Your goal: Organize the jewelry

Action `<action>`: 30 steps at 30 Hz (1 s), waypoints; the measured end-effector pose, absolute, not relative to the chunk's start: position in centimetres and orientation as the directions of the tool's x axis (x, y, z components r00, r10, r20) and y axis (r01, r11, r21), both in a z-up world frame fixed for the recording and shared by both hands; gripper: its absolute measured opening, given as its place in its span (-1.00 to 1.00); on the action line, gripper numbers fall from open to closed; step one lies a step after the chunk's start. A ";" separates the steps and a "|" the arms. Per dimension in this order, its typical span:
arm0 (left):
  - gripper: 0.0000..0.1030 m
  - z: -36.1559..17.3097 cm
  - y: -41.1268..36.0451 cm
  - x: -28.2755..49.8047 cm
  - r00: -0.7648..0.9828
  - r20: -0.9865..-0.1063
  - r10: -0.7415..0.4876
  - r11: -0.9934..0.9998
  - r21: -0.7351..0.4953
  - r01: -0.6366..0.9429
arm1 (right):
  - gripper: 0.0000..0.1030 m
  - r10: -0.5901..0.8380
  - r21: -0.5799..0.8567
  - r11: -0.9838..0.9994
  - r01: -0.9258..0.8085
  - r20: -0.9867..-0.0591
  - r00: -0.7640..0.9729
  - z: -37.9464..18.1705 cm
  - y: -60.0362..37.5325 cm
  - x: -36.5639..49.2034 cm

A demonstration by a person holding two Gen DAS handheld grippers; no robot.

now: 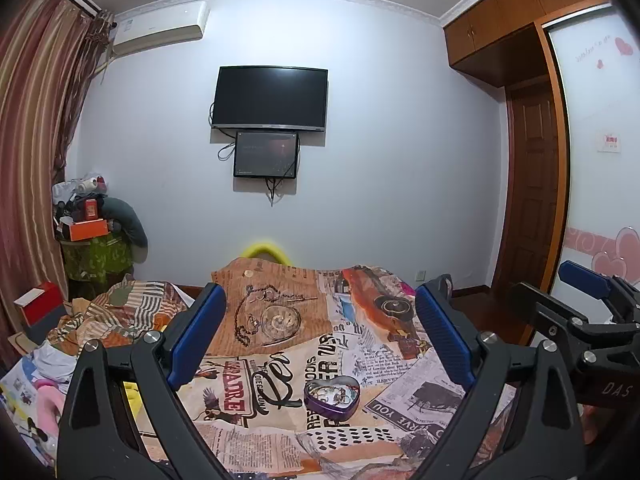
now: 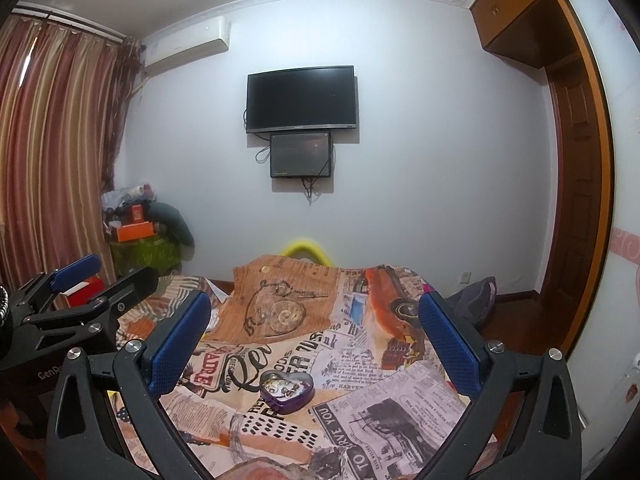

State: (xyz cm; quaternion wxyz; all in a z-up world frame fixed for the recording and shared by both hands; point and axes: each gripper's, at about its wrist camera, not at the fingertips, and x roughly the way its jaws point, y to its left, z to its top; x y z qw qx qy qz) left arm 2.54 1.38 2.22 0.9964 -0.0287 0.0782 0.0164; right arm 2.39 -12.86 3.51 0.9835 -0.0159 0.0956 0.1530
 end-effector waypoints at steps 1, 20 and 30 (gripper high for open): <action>0.86 2.2 1.3 2.6 0.987 -0.160 0.027 0.998 -0.054 -0.037 | 1.00 0.298 -0.002 0.953 -0.304 -0.195 0.935 3.5 -12.8 2.4; 0.86 2.1 0.9 2.8 0.984 -0.178 0.017 0.998 -0.052 -0.026 | 0.99 0.296 0.018 0.954 -0.300 -0.213 0.931 3.8 -13.3 2.5; 0.86 2.0 0.8 2.9 0.983 -0.185 0.014 0.998 -0.057 -0.025 | 1.00 0.296 0.035 0.954 -0.296 -0.224 0.929 3.7 -13.6 2.8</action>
